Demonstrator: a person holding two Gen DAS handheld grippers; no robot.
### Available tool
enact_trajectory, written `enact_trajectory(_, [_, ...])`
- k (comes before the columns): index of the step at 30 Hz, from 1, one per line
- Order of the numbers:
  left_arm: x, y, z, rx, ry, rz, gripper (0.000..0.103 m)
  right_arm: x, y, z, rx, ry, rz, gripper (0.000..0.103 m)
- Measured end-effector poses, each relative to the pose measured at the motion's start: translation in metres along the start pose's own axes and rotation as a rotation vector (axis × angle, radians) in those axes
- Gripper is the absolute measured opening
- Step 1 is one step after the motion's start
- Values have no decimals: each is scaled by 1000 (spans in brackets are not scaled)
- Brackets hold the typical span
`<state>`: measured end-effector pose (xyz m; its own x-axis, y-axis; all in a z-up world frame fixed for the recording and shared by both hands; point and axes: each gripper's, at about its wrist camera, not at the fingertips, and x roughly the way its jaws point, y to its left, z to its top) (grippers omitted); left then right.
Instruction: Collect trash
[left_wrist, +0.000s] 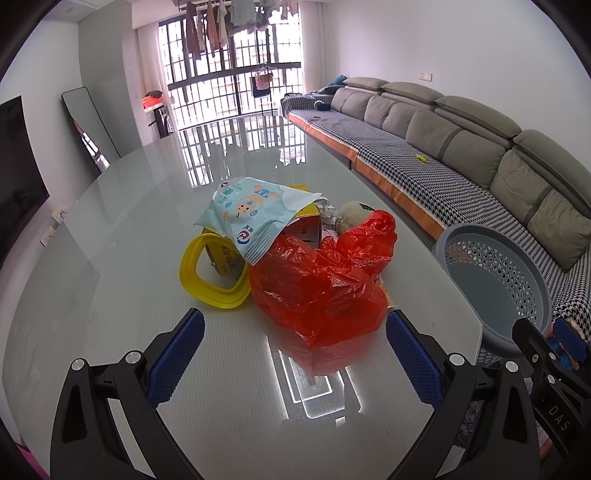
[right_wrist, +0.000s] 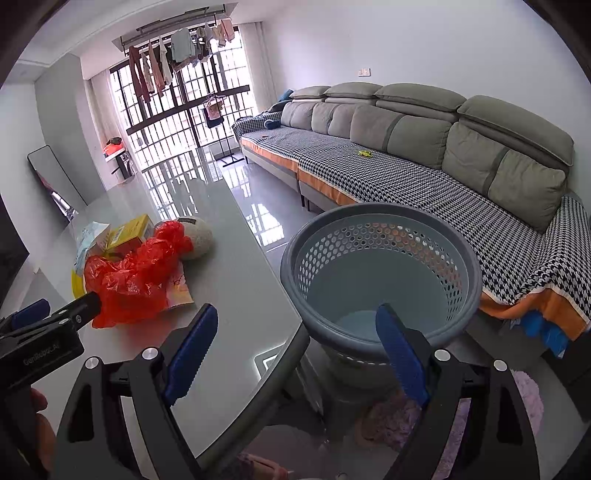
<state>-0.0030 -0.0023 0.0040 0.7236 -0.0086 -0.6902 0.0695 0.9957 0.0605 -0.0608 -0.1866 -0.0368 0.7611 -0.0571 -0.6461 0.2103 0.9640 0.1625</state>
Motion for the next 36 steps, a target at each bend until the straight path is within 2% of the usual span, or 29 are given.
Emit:
enact_trajectory(25, [2, 0, -1, 5, 3, -4, 97, 0, 0, 0, -3, -4, -2, 84])
enact_trajectory(30, [8, 6, -5, -7, 12, -16, 97, 3, 1, 0, -8, 7, -4, 84])
enact_trajectory(36, [11, 26, -12, -32, 0, 19, 97, 8, 11, 1, -30, 9, 8, 84])
